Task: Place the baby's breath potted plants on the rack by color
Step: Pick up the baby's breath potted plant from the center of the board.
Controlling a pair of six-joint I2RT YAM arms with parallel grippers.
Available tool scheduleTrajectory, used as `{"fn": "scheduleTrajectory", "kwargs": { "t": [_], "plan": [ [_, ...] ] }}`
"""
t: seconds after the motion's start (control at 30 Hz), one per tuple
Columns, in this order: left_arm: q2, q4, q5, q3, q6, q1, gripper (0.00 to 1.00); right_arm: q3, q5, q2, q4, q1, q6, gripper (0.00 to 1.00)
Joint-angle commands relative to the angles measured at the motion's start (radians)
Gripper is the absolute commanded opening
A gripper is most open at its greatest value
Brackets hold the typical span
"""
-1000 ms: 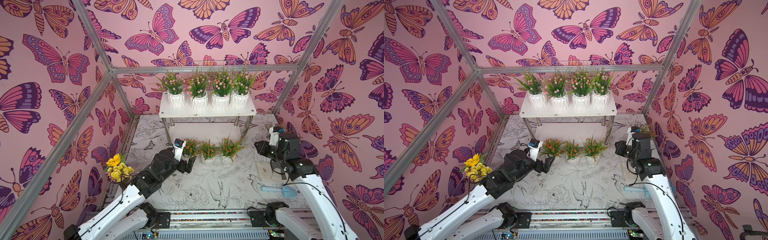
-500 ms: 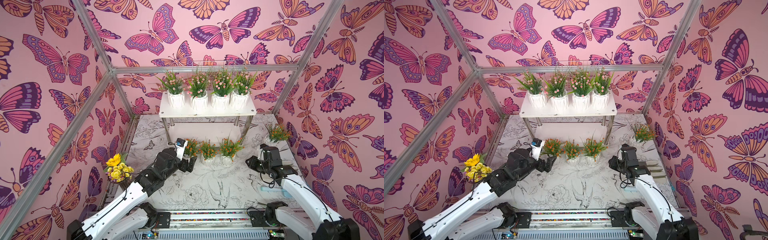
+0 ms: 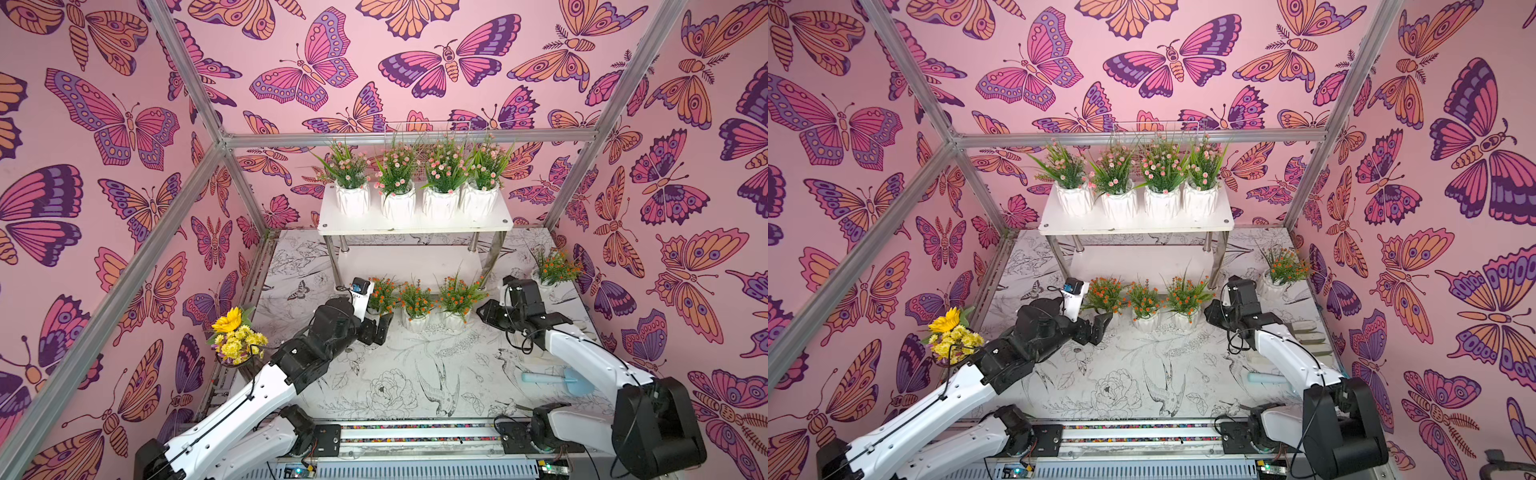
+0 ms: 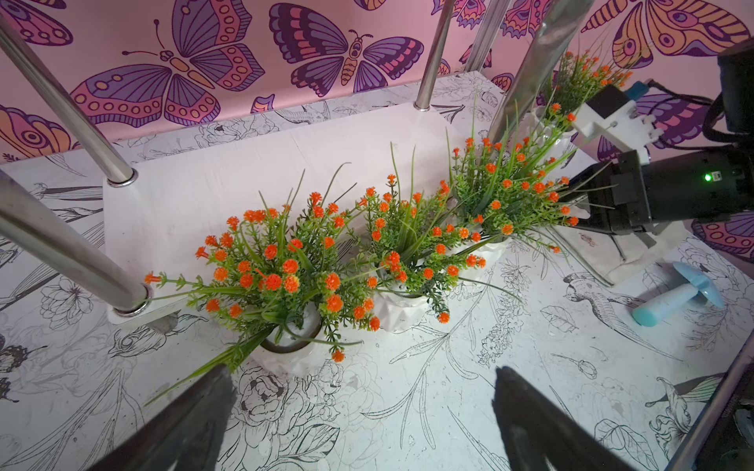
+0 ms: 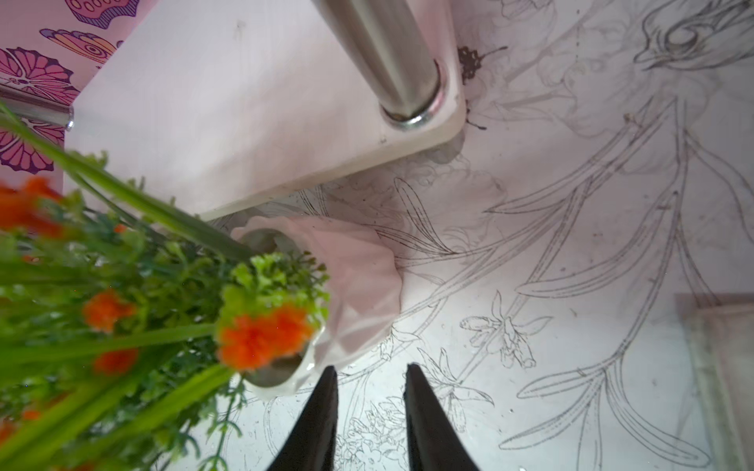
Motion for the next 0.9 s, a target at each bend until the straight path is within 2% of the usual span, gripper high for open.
{"fn": "scheduleTrajectory", "kwargs": {
  "t": [0.0, 0.47, 0.87],
  "plan": [
    [-0.008, 0.002, -0.012, -0.014, -0.007, 0.0, 0.99, 0.05, 0.004, 0.04, 0.024, 0.014, -0.02, 0.3],
    [-0.012, -0.003, -0.015, -0.006, 0.001, 0.0, 0.99, 0.121, 0.006, 0.163, 0.051, 0.049, -0.027, 0.25],
    [0.005, 0.001, 0.029, 0.0, 0.008, 0.0, 0.98, 0.166, 0.101, 0.228, 0.008, 0.104, -0.025, 0.18]
  ]
}}
